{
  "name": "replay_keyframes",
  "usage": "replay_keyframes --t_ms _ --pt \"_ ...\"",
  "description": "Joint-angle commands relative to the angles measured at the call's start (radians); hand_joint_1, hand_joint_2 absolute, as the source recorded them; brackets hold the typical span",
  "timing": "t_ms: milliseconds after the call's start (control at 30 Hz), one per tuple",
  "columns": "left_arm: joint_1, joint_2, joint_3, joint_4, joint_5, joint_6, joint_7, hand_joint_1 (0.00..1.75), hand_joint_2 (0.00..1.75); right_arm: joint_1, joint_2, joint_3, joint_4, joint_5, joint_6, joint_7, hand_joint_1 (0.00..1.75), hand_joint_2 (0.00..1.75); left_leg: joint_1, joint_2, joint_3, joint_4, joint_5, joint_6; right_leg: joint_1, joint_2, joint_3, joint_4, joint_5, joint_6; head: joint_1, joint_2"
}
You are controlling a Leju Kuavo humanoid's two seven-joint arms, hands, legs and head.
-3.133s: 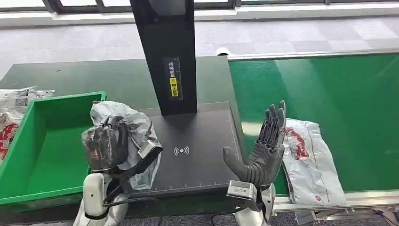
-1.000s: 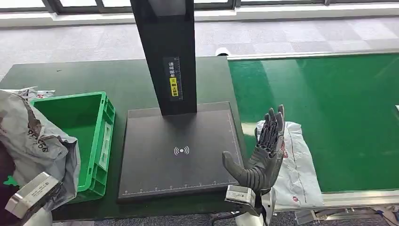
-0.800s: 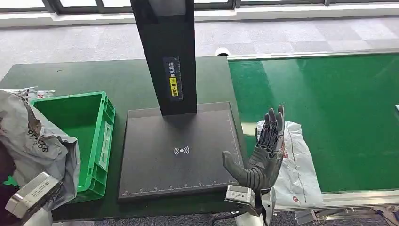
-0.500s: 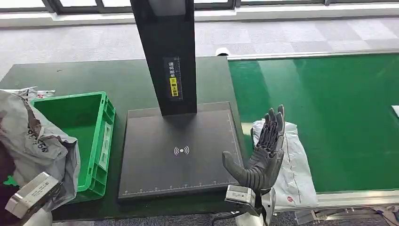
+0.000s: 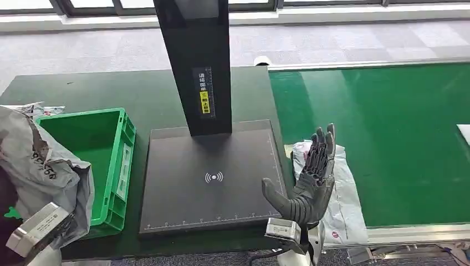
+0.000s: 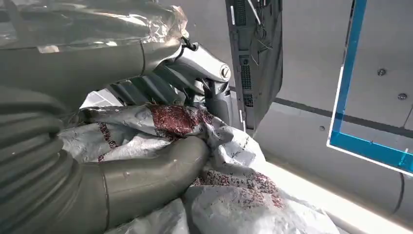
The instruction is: Moved the parcel from conveyor to table for the left to box.
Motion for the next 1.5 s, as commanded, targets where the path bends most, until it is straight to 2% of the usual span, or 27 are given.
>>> replay_keyframes --t_ms 33,1333,1367,1400,1433,1467,1500 --pt "-0.038 -0.017 0.057 0.020 -0.001 -0.002 0.001 1.75 1.75 0.005 0.020 -0.056 0.010 -0.002 0.003 0.000 0.00 1.75 0.000 -0.001 0.001 -0.001 0.000 0.000 0.000 -0.002 0.001 -0.001 0.000 -0.001 0.000 0.000" --pt "-0.038 -0.017 0.057 0.020 -0.001 -0.002 0.001 1.75 1.75 0.005 0.020 -0.056 0.010 -0.002 0.003 0.000 0.00 1.75 0.000 -0.001 0.001 -0.001 0.000 0.000 0.000 -0.002 0.002 -0.001 0.000 -0.001 0.000 0.000" --pt "0.042 -0.017 0.100 0.146 -0.126 -0.025 0.127 1.75 1.75 0.030 0.039 -0.098 0.031 0.044 0.003 0.000 0.00 1.75 0.000 -0.001 0.001 -0.001 0.000 0.000 0.000 -0.002 0.001 -0.001 0.000 -0.001 0.000 0.000" --pt "-0.073 0.072 0.121 0.523 -0.231 -0.002 0.445 1.75 1.75 0.068 0.022 -0.090 -0.006 0.031 0.003 0.000 0.00 1.75 0.000 -0.001 0.002 -0.002 0.001 0.000 0.000 -0.002 0.002 -0.002 0.000 -0.001 0.000 0.000" --pt "-0.124 0.105 0.193 0.681 -0.165 -0.002 0.363 1.75 1.75 0.092 0.004 -0.083 -0.031 0.018 0.003 0.000 0.00 1.75 -0.001 -0.001 0.005 -0.005 0.001 0.000 -0.001 -0.002 0.005 -0.003 0.000 -0.001 0.000 0.000" --pt "-0.124 0.105 0.193 0.681 -0.165 -0.002 0.363 1.75 1.75 0.092 0.004 -0.083 -0.031 0.018 0.003 0.000 0.00 1.75 -0.003 -0.010 0.008 -0.008 0.004 0.000 -0.003 -0.010 0.010 -0.005 -0.001 -0.001 0.000 0.000" --pt "-0.124 0.105 0.193 0.681 -0.165 -0.002 0.363 1.75 1.75 0.092 0.004 -0.083 -0.031 0.018 0.003 0.000 0.00 1.75 -0.003 -0.013 0.010 -0.011 0.006 -0.001 -0.002 -0.013 0.011 -0.008 0.000 -0.002 0.000 0.000"
